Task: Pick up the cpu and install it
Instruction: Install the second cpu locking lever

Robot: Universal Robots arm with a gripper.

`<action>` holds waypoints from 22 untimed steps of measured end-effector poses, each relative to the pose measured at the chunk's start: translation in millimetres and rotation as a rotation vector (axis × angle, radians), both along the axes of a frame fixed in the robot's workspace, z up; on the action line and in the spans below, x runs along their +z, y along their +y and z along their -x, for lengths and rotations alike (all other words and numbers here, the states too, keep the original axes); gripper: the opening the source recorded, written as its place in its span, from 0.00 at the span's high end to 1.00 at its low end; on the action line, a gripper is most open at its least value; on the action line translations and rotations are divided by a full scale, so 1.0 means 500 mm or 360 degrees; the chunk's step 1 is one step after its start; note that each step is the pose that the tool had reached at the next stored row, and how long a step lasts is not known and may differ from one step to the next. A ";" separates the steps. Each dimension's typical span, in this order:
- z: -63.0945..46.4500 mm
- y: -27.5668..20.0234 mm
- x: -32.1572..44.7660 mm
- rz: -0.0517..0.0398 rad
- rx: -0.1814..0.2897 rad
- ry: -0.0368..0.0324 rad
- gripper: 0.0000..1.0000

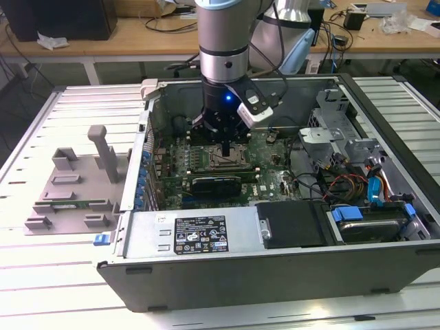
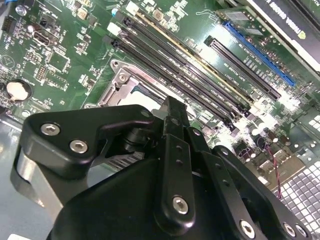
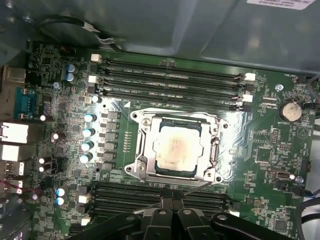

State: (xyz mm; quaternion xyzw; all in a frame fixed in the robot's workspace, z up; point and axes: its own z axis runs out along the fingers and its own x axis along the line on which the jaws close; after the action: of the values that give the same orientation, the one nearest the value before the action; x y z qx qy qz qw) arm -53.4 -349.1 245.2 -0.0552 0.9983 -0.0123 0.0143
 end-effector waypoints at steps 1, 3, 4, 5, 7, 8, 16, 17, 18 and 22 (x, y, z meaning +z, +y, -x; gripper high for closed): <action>0.001 -0.0016 -0.002 0.0000 0.0000 0.0000 0.89; 0.002 -0.0034 -0.006 0.0000 0.0000 0.0000 0.89; 0.002 -0.0035 -0.006 0.0000 0.0000 0.0000 0.89; 0.004 -0.0035 -0.006 0.0000 -0.0001 0.0000 0.89; 0.007 -0.0035 -0.008 0.0000 -0.0005 0.0000 0.89; 0.011 -0.0035 -0.009 0.0000 -0.0009 0.0000 0.89; 0.019 -0.0042 -0.015 -0.0009 -0.0033 0.0000 0.89; 0.020 -0.0046 -0.015 -0.0010 -0.0034 0.0000 0.89; 0.021 -0.0050 -0.016 -0.0012 -0.0037 0.0000 0.89; 0.028 -0.0085 -0.017 -0.0013 -0.0044 0.0000 0.89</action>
State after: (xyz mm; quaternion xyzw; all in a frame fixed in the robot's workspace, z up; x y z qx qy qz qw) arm -67.4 -353.3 236.6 -0.0413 0.9990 -0.0084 0.0144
